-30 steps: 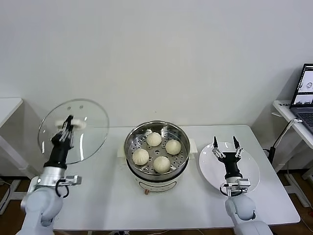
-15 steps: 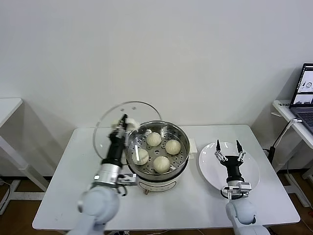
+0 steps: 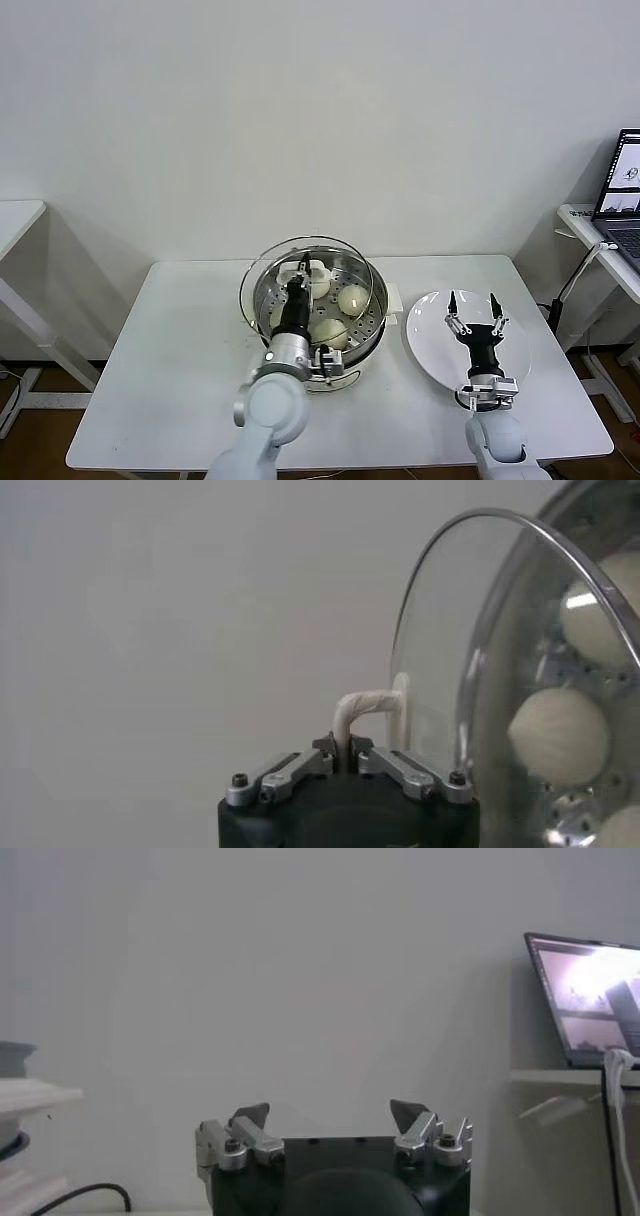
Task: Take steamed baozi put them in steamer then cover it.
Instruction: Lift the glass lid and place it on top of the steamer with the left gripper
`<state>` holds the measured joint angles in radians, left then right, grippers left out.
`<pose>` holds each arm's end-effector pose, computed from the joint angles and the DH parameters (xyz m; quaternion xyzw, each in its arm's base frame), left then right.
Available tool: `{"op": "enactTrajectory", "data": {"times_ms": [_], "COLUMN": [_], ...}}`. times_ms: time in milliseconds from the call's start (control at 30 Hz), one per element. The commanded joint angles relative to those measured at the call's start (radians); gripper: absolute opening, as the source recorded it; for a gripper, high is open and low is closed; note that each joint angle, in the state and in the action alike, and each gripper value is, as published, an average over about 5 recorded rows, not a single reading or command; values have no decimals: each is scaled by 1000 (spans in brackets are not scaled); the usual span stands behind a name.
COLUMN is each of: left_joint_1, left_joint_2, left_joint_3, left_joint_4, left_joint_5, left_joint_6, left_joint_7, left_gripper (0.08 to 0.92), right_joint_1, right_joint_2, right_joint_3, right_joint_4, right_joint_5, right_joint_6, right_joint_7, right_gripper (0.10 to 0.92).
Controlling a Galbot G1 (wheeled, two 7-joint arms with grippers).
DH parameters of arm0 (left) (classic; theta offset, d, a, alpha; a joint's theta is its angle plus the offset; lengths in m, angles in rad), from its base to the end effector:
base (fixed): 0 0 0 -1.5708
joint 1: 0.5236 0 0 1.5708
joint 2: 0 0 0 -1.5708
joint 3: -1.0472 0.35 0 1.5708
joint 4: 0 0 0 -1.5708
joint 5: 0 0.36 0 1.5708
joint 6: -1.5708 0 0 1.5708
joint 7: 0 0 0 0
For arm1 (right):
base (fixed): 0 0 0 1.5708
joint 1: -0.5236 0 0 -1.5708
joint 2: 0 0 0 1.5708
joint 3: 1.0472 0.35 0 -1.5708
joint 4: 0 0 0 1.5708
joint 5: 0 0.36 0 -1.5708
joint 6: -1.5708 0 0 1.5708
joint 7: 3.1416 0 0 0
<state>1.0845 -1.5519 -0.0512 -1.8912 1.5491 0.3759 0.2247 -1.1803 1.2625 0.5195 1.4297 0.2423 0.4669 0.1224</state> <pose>0.2951 -0.1510 -0.2507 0.0327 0.7478 0.6614 0.0474 0.3025 -0.1202 -0.4261 0.0675 0.9922 -0.0306 0.1002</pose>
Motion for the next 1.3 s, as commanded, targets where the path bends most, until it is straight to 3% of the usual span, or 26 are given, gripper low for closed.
{"op": "enactTrajectory", "data": {"times_ms": [33,1300], "left_joint_1": [-15,-2], "left_joint_2": [-90,-106], "left_joint_3": [43,38], "left_joint_4": [108,115], "left_joint_5": [121,144], "left_joint_6": [25,-5], "left_joint_7": [3,-45], "left_gripper": [191,191], "right_joint_1": [-1,0], "right_joint_2": [4,8], "right_joint_3": [9,7], "right_joint_4": [-15,-38], "right_joint_5": [-5,-19], "right_joint_6": [5,12], "right_joint_7": [-1,-8], "right_gripper": [823,823]}}
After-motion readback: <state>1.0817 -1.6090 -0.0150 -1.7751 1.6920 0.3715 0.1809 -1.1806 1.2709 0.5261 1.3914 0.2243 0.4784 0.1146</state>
